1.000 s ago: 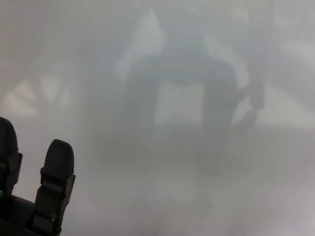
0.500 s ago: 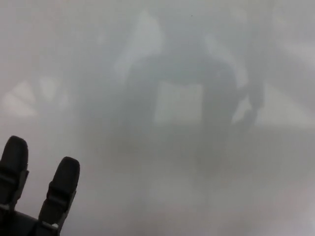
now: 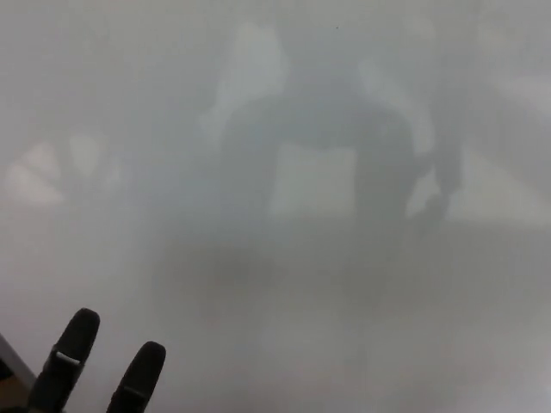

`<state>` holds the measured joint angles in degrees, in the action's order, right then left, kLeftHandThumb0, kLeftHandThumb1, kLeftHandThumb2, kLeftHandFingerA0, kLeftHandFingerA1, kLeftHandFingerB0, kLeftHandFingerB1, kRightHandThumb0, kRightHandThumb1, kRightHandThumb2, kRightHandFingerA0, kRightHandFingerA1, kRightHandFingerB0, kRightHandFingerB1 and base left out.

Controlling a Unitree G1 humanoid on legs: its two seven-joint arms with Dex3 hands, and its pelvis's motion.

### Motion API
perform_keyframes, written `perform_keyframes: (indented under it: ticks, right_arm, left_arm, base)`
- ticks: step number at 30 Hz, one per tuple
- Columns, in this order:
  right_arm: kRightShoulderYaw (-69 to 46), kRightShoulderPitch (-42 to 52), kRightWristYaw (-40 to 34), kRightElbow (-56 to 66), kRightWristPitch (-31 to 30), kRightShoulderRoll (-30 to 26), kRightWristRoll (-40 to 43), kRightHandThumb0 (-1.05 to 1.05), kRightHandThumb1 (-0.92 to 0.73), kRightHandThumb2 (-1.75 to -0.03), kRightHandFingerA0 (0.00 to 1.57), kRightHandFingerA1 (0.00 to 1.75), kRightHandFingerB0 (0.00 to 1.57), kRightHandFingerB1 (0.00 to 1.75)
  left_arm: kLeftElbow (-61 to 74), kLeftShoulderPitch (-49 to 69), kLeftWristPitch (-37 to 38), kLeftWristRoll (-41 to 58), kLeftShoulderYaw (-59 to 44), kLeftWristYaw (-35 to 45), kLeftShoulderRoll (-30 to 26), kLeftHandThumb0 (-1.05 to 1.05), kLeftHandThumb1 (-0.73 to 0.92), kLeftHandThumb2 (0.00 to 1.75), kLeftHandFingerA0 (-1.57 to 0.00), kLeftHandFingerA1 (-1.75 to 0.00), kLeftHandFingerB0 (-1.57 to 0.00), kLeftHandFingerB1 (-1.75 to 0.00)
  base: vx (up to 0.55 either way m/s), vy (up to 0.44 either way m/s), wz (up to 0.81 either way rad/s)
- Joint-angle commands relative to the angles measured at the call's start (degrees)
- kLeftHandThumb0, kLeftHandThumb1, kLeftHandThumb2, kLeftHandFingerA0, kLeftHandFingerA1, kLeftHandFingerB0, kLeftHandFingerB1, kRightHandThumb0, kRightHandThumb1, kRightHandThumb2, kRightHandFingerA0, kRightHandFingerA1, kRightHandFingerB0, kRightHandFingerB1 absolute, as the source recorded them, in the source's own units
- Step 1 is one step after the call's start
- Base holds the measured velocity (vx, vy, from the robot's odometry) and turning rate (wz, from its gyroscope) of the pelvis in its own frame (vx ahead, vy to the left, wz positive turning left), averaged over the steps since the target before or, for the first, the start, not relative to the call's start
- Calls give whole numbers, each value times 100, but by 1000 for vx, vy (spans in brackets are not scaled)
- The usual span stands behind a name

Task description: A magnetic marker holder is on the left hand side of the white board, the robot put the index and middle finger into the opening of the container and pull off the magnetic holder and hand it to a human on the left hand side.

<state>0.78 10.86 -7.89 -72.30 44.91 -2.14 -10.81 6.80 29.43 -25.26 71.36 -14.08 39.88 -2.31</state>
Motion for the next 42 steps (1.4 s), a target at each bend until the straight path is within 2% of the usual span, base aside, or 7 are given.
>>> perform_keyframes:
  ticks: [1, 9, 10, 26, 31, 32, 42]
  right_arm:
    - [-6, 62, -107, -26, 34, -44, -4, -60, -81, -65, 69, 43, 34, 32]
    - [-143, -145, 327, -70, -145, -27, 233, -63, -79, -64, 63, 42, 32, 31]
    - [-236, -204, 540, -68, -207, 27, 384, -71, -64, -97, 50, 56, 23, 44]
    - [194, -521, 51, -162, -553, -105, -225, -71, -67, -98, 48, 57, 16, 42]
    - [126, -521, 132, -176, -563, -67, -95, -64, -82, -64, 55, 43, 22, 29]
    - [125, -472, 131, -182, -541, -73, -92, -71, -66, -97, 46, 56, 15, 42]
    - [71, -437, 213, -186, -525, -70, 12, -72, -66, -98, 47, 56, 16, 43]
  left_arm:
    - [-3760, -388, 4262, -6809, 2206, -3405, -1173, -65, 44, 78, -20, -49, -10, -38]
    - [-5005, -943, 4314, -6614, 2571, -3916, -1309, -71, 51, 86, -25, -50, -12, -40]
    - [-5135, -980, 4310, -6579, 2622, -3971, -1312, -74, 53, 88, -27, -51, -13, -40]
    - [-6353, -1375, 4822, -5576, 2552, -3643, -1051, -72, 53, 89, -25, -50, -10, -40]
    - [-6653, -1464, 5081, -5356, 2449, -3464, -998, -70, 53, 88, -25, -50, -9, -40]
    - [-6696, -1451, 5053, -5163, 2317, -3277, -963, -67, 52, 85, -25, -50, -8, -39]
    - [-7133, -1645, 5270, -4879, 2005, -2873, -876, -66, 51, 84, -29, -52, -10, -39]
  base:
    - [0, 0, 0]
    - [0, 0, 0]
    - [0, 0, 0]
    - [0, 0, 0]
    - [0, 0, 0]
    - [0, 0, 0]
    - [0, 0, 0]
